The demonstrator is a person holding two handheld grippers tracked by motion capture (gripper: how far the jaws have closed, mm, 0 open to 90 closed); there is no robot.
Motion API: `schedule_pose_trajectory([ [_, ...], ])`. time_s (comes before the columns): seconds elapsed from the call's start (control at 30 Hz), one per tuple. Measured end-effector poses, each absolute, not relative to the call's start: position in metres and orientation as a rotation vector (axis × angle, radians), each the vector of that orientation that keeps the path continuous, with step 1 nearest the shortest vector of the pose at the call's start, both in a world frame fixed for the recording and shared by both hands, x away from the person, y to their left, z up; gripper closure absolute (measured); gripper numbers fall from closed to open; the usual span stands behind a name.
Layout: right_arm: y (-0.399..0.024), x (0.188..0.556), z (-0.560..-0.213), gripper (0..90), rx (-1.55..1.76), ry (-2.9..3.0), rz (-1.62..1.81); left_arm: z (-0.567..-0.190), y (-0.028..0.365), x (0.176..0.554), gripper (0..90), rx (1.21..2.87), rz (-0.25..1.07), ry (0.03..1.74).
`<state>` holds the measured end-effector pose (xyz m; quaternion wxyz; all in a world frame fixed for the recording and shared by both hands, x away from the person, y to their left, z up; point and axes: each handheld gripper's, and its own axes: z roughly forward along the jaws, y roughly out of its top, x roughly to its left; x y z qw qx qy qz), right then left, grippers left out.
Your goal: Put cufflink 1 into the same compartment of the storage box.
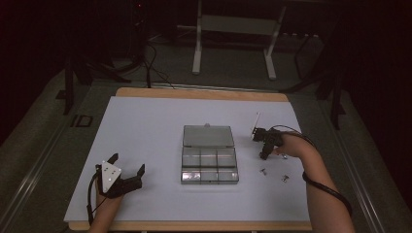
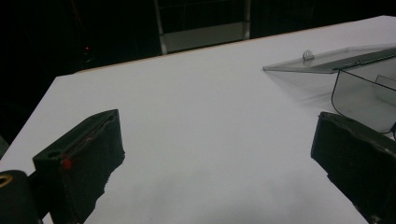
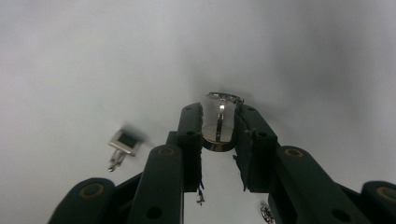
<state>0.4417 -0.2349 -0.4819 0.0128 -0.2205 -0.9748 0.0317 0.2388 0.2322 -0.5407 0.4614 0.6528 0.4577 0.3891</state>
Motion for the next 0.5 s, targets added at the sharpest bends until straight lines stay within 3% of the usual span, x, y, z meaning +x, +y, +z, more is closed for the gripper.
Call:
schedule_pose_trajectory([
  [0.5, -0.206, 0.422, -0.445, 72.5, -0.532, -3.075, 0.078, -0.541, 0.232, 0.239, 3.4, 1.604, 0.956, 1.127],
])
